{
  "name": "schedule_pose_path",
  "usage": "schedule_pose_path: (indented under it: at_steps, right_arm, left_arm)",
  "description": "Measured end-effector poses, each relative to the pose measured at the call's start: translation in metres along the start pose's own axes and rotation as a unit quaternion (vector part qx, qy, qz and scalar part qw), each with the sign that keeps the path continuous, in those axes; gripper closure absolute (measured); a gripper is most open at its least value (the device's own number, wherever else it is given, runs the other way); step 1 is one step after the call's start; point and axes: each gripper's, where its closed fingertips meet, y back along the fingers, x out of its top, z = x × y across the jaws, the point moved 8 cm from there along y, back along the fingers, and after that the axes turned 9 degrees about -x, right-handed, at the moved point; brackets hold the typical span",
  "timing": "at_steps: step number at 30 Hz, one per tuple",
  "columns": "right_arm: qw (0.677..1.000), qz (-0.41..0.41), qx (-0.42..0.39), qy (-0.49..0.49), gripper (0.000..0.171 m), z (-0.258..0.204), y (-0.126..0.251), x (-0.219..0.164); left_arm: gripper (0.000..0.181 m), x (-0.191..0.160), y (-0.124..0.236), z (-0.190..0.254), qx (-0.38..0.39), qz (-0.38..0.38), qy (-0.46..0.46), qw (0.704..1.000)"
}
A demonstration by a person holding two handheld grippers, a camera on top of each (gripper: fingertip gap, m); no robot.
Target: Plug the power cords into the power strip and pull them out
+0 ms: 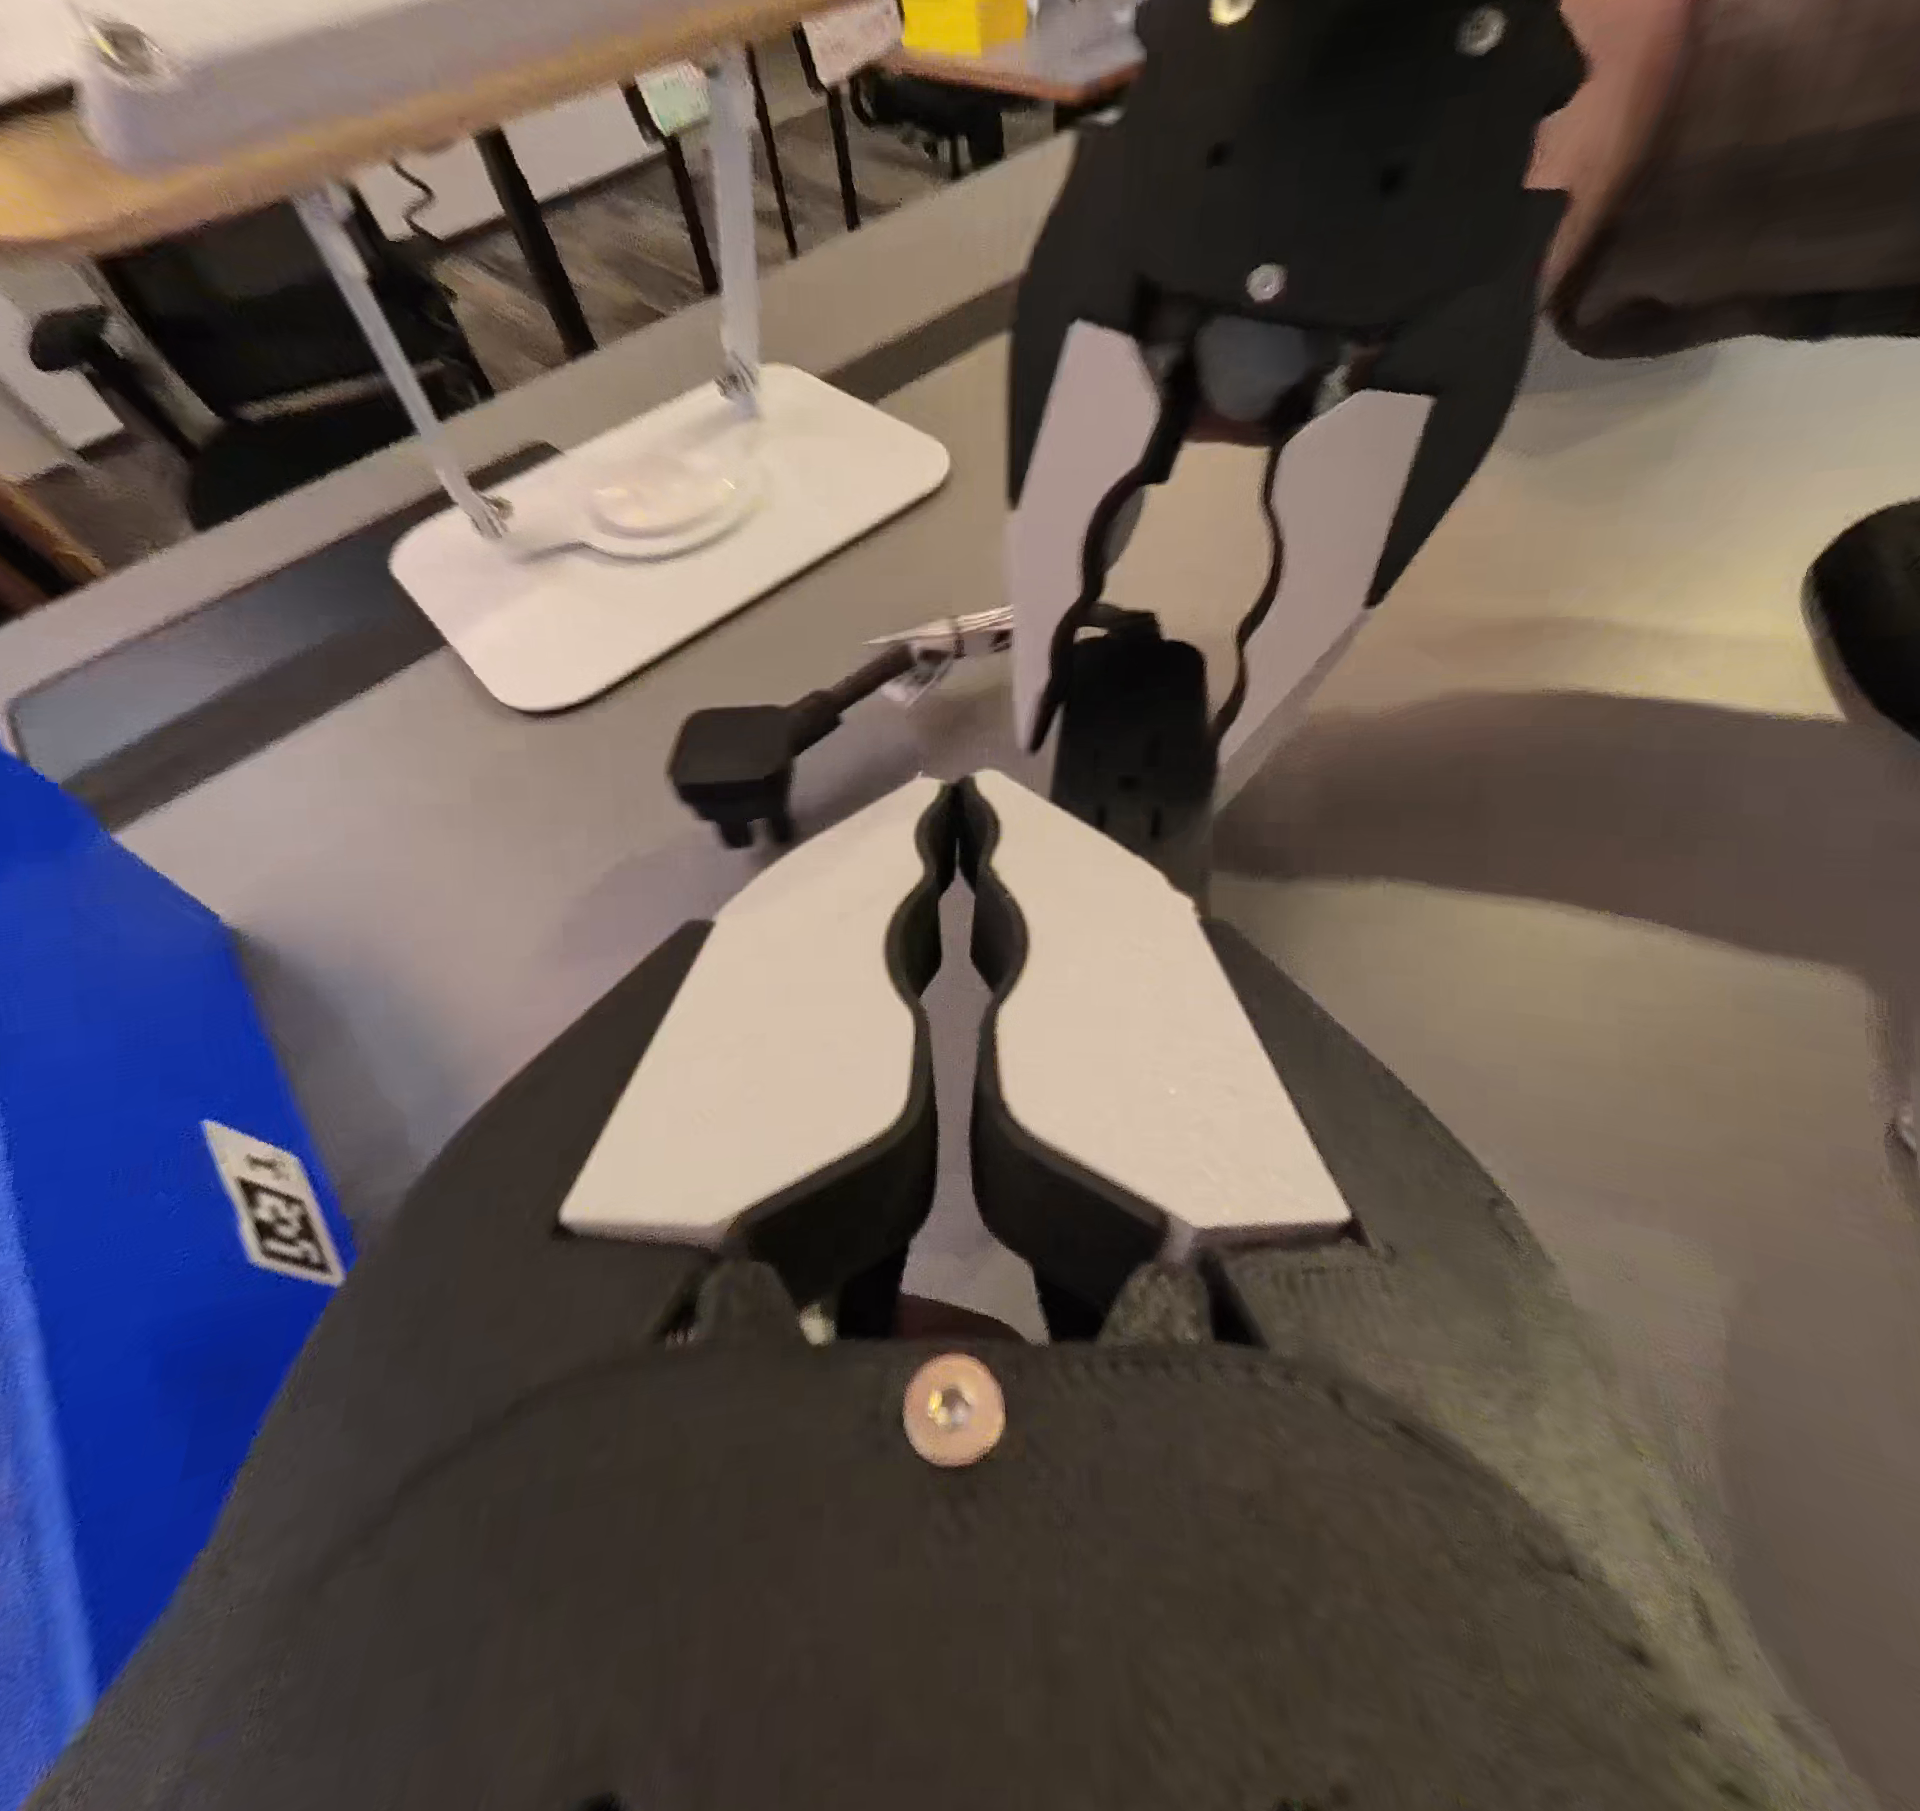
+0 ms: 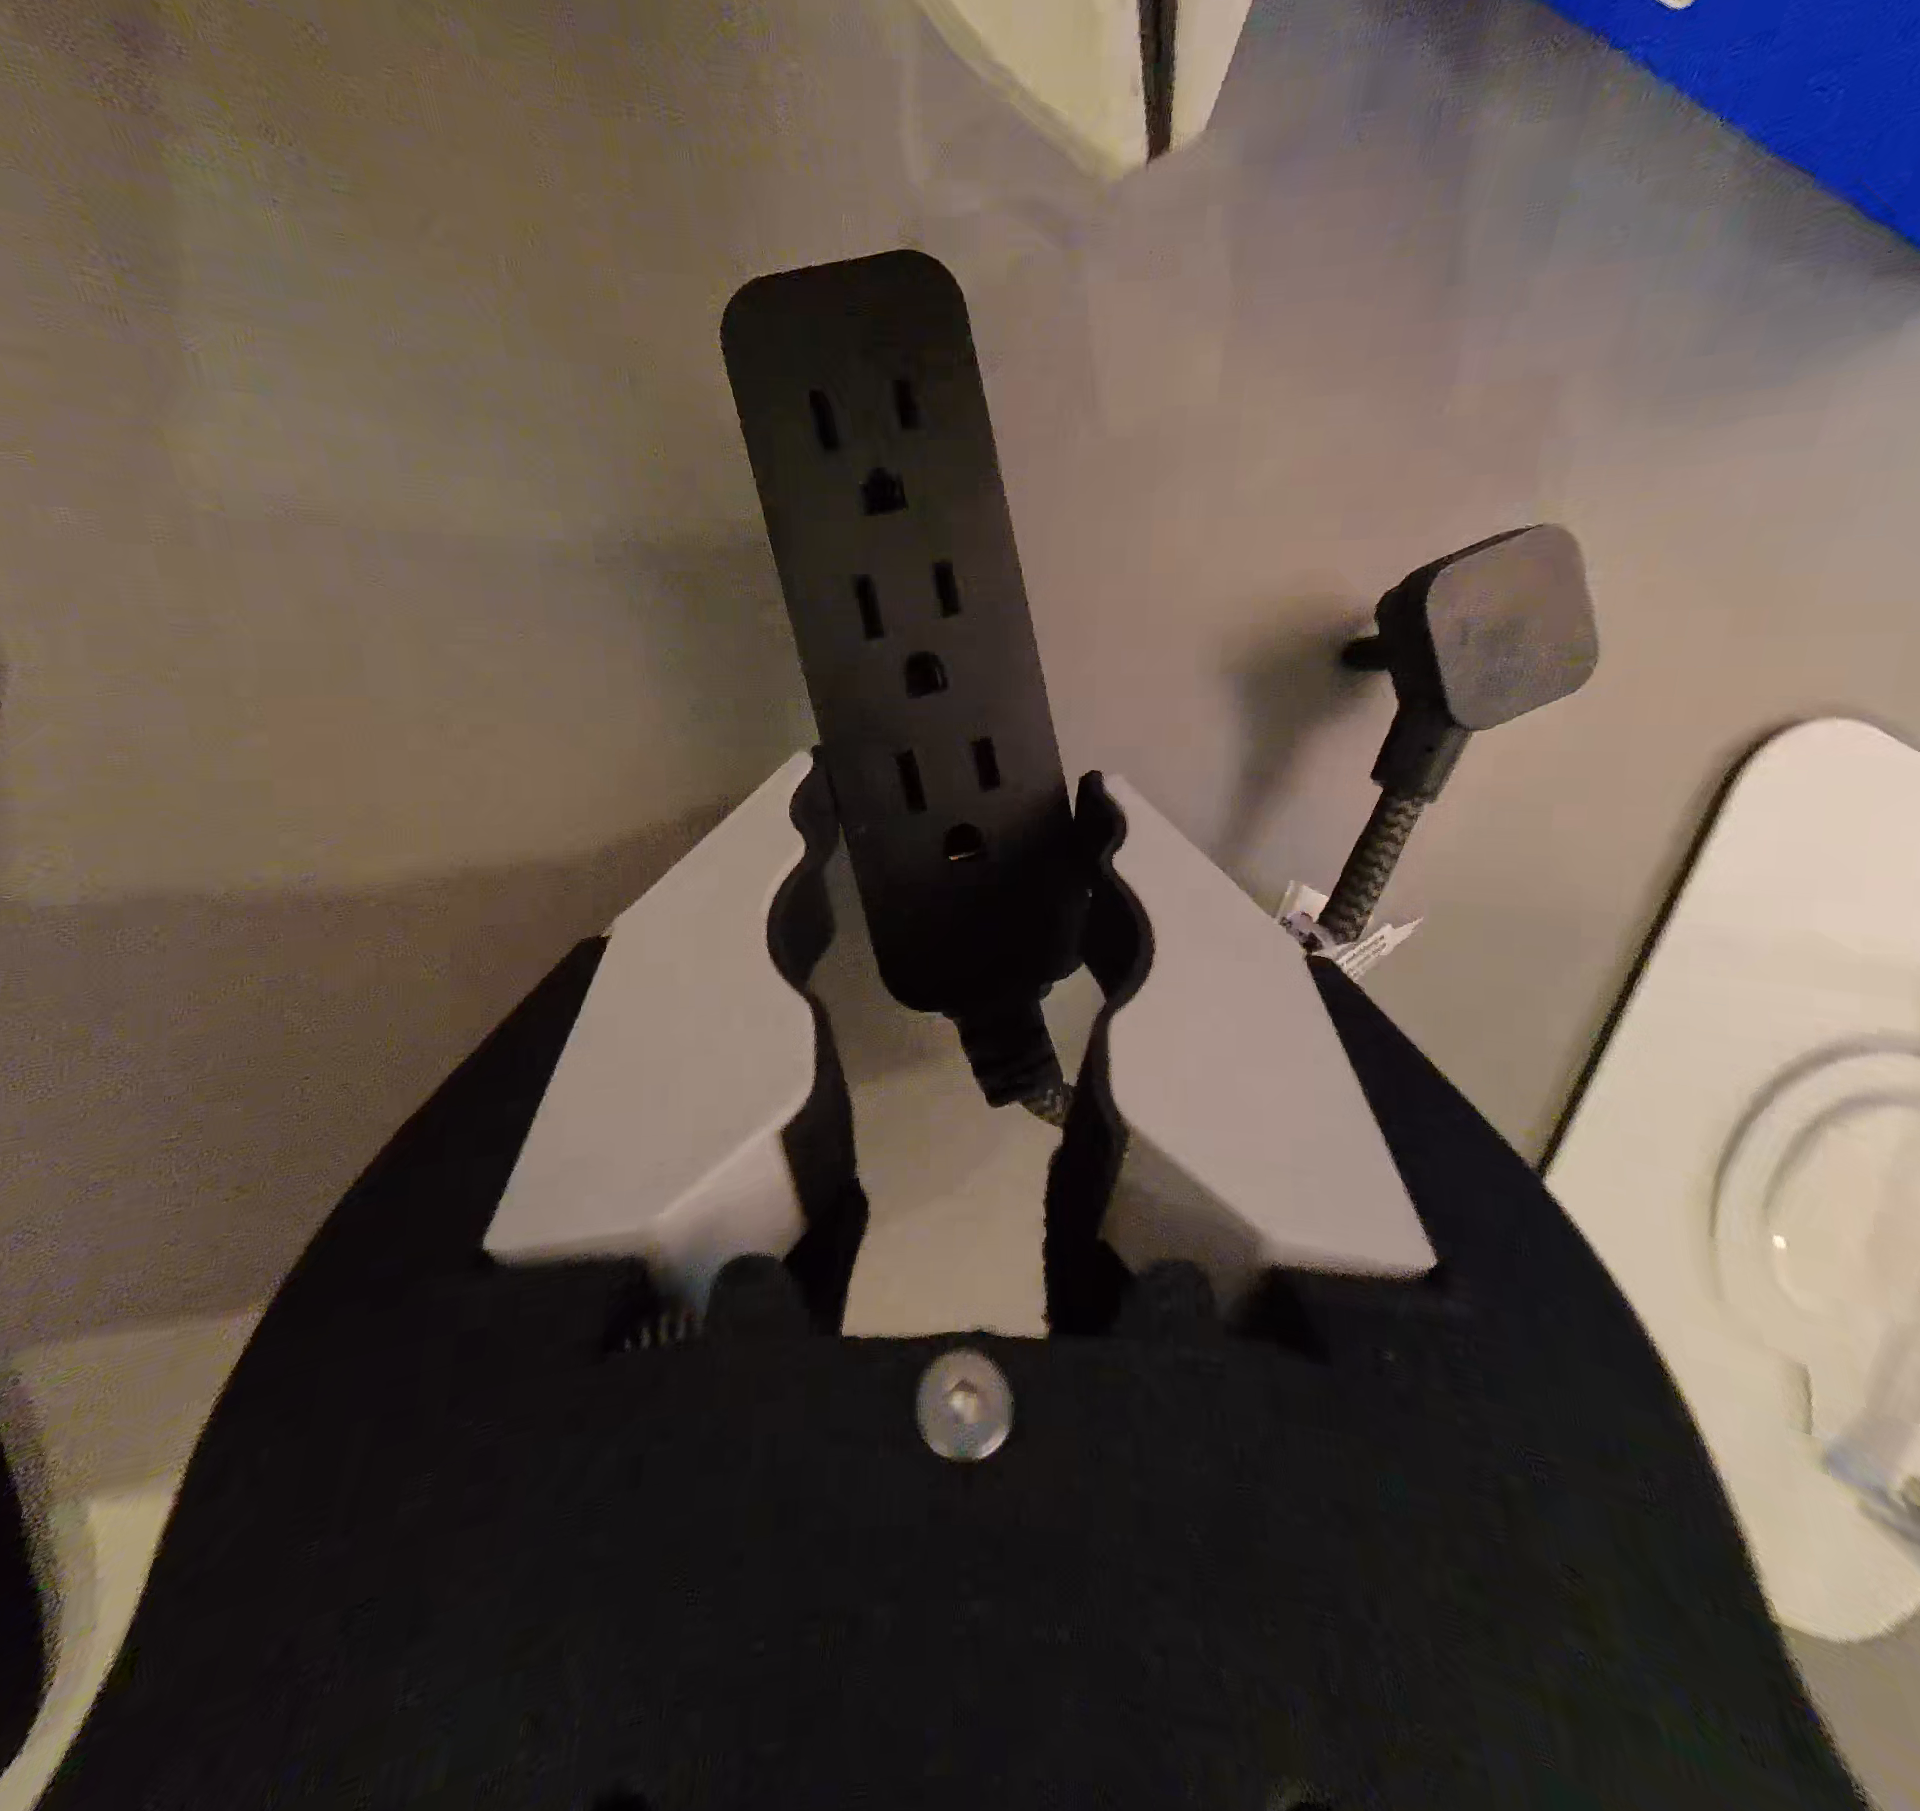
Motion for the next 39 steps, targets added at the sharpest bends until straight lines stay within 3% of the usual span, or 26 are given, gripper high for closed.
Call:
schedule_pose_path:
  at_steps: [6, 13, 17, 21, 25, 31, 33, 36, 39]
  right_arm:
    - [0.995, 0.011, -0.085, -0.057, 0.130, -0.002, 0.072, -0.017]
    - [0.969, 0.011, -0.219, -0.117, 0.129, 0.002, 0.194, -0.046]
    - [0.935, -0.038, -0.325, -0.137, 0.129, 0.001, 0.267, -0.072]
    - [0.881, -0.097, -0.408, -0.219, 0.129, -0.003, 0.317, -0.128]
    - [0.830, -0.121, -0.434, -0.330, 0.129, -0.014, 0.322, -0.206]
    - [0.736, -0.151, -0.450, -0.483, 0.129, -0.045, 0.284, -0.296]
    - [0.718, -0.186, -0.434, -0.511, 0.127, -0.055, 0.267, -0.316]
    - [0.705, -0.229, -0.417, -0.525, 0.099, -0.067, 0.253, -0.327]
    - [0.708, -0.240, -0.469, -0.470, 0.104, -0.072, 0.261, -0.311]
  left_arm:
    - [0.181, 0.000, -0.011, -0.010, 0.034, 0.028, -0.013, 0.999]
    - [0.181, 0.012, -0.055, -0.025, 0.028, 0.016, 0.001, 0.999]
    - [0.181, 0.017, -0.088, -0.035, 0.021, 0.007, -0.005, 1.000]
    - [0.181, 0.014, -0.110, -0.041, 0.027, 0.027, -0.011, 0.999]
    - [0.181, 0.014, -0.111, -0.041, 0.017, 0.031, -0.024, 0.999]
    - [0.181, 0.013, -0.109, -0.042, 0.013, 0.038, -0.019, 0.999]
    - [0.181, 0.013, -0.109, -0.042, 0.015, 0.041, -0.023, 0.999]
    - [0.181, 0.013, -0.108, -0.042, 0.013, 0.044, -0.020, 0.999]
    - [0.181, 0.013, -0.108, -0.044, 0.018, 0.045, -0.015, 0.999]
